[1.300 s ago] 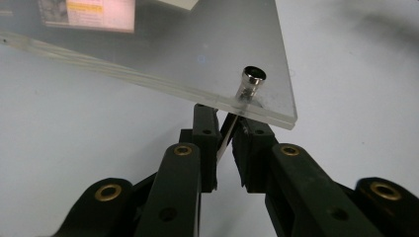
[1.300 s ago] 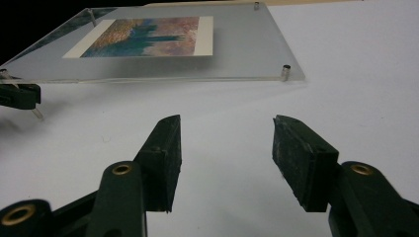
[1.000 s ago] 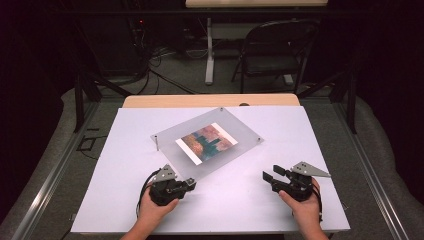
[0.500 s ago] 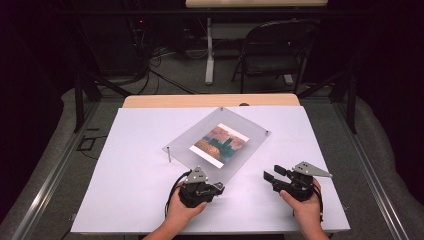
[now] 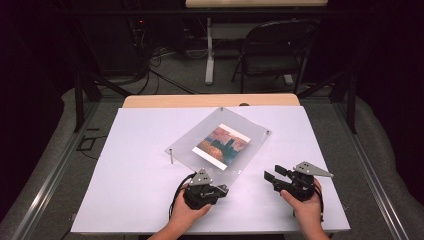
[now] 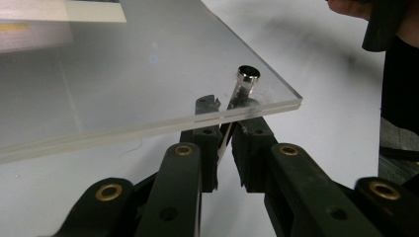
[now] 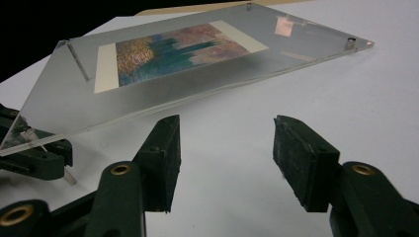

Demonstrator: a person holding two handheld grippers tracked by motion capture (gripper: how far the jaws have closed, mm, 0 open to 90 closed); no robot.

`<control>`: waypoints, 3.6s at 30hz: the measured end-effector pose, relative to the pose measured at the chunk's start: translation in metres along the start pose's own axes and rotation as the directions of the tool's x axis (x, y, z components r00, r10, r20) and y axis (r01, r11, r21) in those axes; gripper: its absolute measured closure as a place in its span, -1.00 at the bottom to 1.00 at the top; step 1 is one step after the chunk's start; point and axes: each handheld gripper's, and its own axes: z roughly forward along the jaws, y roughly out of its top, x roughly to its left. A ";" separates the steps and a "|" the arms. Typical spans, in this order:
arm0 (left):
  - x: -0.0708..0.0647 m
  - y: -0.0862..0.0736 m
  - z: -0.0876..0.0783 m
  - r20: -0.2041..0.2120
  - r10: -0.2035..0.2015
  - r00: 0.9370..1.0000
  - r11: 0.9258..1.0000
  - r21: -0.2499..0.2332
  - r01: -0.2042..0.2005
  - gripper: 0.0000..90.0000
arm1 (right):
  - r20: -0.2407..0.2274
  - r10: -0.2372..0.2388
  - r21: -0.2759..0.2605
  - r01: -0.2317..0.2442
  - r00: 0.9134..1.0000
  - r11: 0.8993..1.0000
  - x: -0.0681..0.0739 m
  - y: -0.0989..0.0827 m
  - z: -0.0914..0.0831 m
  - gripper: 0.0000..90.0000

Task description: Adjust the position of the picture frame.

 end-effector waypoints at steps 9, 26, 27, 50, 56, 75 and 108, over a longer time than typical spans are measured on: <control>0.001 -0.006 -0.026 0.006 -0.008 1.000 1.000 0.022 0.008 0.24 | 0.004 0.013 0.004 -0.013 1.000 1.000 -0.002 -0.001 -0.001 -0.03; 0.028 -0.013 -0.078 -0.103 -0.048 0.993 0.999 -0.029 0.045 0.11 | 0.016 0.033 0.016 -0.034 0.999 0.999 -0.005 -0.002 -0.001 -0.05; 0.032 -0.014 -0.082 -0.115 -0.049 0.992 0.998 -0.037 0.045 0.11 | 0.017 0.034 0.017 -0.034 0.999 0.999 -0.005 -0.002 -0.001 -0.05; 0.096 -0.028 -0.123 -0.327 -0.140 0.935 0.988 -0.113 0.109 0.25 | 0.018 0.062 0.015 -0.062 0.998 0.998 -0.008 -0.002 -0.001 -0.05; 0.105 -0.019 -0.111 -0.370 -0.101 0.924 0.994 -0.081 0.077 0.23 | 0.018 0.060 0.014 -0.060 0.998 0.998 -0.008 -0.002 -0.001 -0.04; 0.138 -0.005 -0.081 -0.416 -0.104 0.904 0.994 -0.061 0.087 0.63 | 0.013 0.073 0.012 -0.073 0.997 0.997 -0.009 -0.003 -0.002 -0.04; 0.142 -0.002 -0.074 -0.375 -0.122 0.919 0.992 -0.046 0.113 0.88 | -0.030 -0.002 0.044 0.004 1.000 0.999 0.005 -0.004 0.003 -0.04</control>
